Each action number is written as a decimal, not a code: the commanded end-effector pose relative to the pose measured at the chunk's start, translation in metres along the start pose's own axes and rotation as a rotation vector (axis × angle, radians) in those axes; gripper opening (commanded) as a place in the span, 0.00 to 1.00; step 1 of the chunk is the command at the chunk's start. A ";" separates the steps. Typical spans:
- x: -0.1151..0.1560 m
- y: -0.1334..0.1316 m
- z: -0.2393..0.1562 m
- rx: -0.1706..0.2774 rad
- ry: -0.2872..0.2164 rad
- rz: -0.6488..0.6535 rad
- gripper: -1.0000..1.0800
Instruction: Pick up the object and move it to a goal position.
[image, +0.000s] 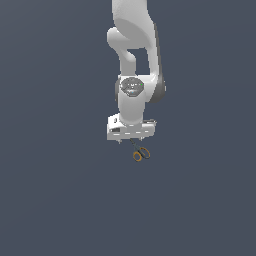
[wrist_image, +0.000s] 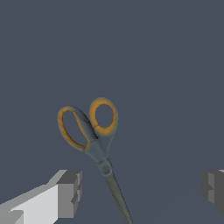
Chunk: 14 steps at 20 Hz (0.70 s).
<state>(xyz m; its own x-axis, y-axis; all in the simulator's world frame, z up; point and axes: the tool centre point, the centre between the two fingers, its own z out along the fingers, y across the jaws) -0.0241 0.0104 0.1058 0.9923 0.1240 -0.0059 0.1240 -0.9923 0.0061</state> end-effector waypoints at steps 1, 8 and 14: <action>-0.009 -0.012 0.015 0.000 0.001 -0.053 0.96; -0.027 -0.035 0.041 0.004 0.005 -0.155 0.96; -0.033 -0.041 0.048 0.005 0.006 -0.182 0.96</action>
<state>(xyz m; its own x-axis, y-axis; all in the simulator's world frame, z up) -0.0613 0.0460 0.0588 0.9547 0.2976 -0.0012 0.2976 -0.9547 -0.0001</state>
